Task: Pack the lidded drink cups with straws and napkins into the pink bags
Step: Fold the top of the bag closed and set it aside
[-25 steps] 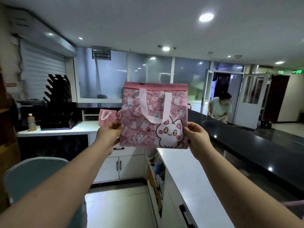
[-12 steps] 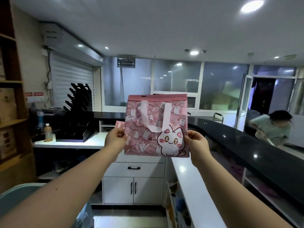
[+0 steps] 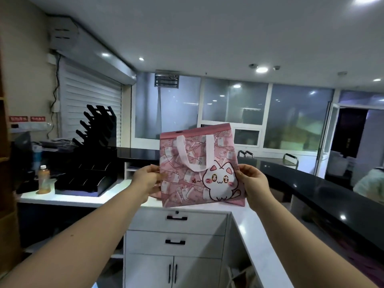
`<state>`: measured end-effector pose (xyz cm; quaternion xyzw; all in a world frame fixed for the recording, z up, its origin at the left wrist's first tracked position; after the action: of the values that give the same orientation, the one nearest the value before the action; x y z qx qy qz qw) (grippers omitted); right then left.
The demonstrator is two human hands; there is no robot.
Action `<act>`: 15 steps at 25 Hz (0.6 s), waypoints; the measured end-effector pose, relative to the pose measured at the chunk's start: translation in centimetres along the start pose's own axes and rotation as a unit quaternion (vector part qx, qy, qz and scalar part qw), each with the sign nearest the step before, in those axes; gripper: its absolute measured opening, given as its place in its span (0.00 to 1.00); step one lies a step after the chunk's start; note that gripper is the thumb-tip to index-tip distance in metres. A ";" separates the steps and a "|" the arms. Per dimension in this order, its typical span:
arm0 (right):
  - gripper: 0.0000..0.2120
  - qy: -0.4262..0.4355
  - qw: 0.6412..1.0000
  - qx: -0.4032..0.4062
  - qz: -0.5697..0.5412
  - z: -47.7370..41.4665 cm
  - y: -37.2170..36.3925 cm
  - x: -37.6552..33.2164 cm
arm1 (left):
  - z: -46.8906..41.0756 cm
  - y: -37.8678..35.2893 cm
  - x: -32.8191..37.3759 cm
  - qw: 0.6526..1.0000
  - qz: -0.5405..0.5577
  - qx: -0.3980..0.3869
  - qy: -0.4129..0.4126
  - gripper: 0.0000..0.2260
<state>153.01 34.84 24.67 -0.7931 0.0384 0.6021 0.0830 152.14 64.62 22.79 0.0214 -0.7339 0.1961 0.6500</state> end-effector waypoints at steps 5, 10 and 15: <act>0.02 0.048 0.996 0.073 0.008 -11.4 -5.8 1.5 | -13.2 -1.1 1.7 0.999 0.039 -0.011 -0.011 0.08; 0.17 0.160 0.925 0.138 0.315 -21.4 -11.1 5.6 | -24.2 -1.5 -2.5 0.992 0.099 0.078 -0.008 0.08; 0.17 0.149 0.947 -0.142 0.247 -29.7 -23.1 12.5 | -34.6 -2.8 -5.0 0.978 0.124 0.148 -0.077 0.08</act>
<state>188.33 52.72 22.35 -0.8431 0.1590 0.4781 -0.1879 186.43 71.82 21.42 0.0414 -0.7416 0.3799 0.5513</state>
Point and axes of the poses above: each hand's wrist, its own z-axis away from the middle knuckle, its own y-axis out of the back of the hand, x = y × z, the point moved 4 cm from there along -z, towards the middle knuckle, and after that the axes turned 6 degrees about z, right-handed, at the moved point
